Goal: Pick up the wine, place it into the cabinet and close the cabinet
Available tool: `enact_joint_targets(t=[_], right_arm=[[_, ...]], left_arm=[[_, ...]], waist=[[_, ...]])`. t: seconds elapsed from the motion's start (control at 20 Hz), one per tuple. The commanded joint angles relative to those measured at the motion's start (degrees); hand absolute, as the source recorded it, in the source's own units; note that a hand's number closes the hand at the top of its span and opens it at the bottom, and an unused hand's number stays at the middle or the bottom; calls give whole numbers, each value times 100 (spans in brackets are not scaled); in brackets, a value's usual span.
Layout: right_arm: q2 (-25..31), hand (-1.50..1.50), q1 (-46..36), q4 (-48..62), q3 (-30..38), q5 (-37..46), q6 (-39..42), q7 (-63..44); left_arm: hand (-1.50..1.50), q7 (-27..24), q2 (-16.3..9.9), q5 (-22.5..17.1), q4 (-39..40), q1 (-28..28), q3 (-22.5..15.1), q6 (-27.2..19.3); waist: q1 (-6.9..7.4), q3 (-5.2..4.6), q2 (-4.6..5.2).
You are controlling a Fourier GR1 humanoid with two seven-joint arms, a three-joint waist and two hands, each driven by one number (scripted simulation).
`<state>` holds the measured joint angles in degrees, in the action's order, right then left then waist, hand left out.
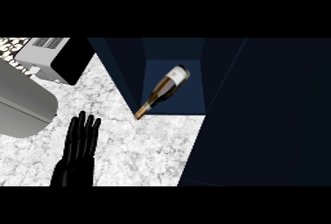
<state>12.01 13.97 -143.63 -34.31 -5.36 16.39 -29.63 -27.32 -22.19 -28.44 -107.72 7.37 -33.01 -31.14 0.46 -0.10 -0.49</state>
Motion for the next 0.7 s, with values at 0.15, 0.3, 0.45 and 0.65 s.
enact_joint_targets(t=[0.15,0.3,0.45,0.65], right_arm=[[-619,150,-584,-693,-1349,358,-423,-880],[-1040,150,-1020,-127,-1571,445,-659,-1195],[-1169,150,-1264,-62,-1755,408,-965,-1372],[-1179,150,-1987,509,-1803,470,-1539,-1059]], left_arm=[[-150,-175,-752,-503,-578,896,633,653],[-150,-381,-779,-661,-581,1091,908,871],[-150,-176,-1018,-957,-956,1255,1190,1017],[-150,-229,-1251,-1209,-1115,1583,1599,1315]], waist=[[73,-21,-23],[94,-20,-1],[147,-27,-27],[186,-13,-4]])
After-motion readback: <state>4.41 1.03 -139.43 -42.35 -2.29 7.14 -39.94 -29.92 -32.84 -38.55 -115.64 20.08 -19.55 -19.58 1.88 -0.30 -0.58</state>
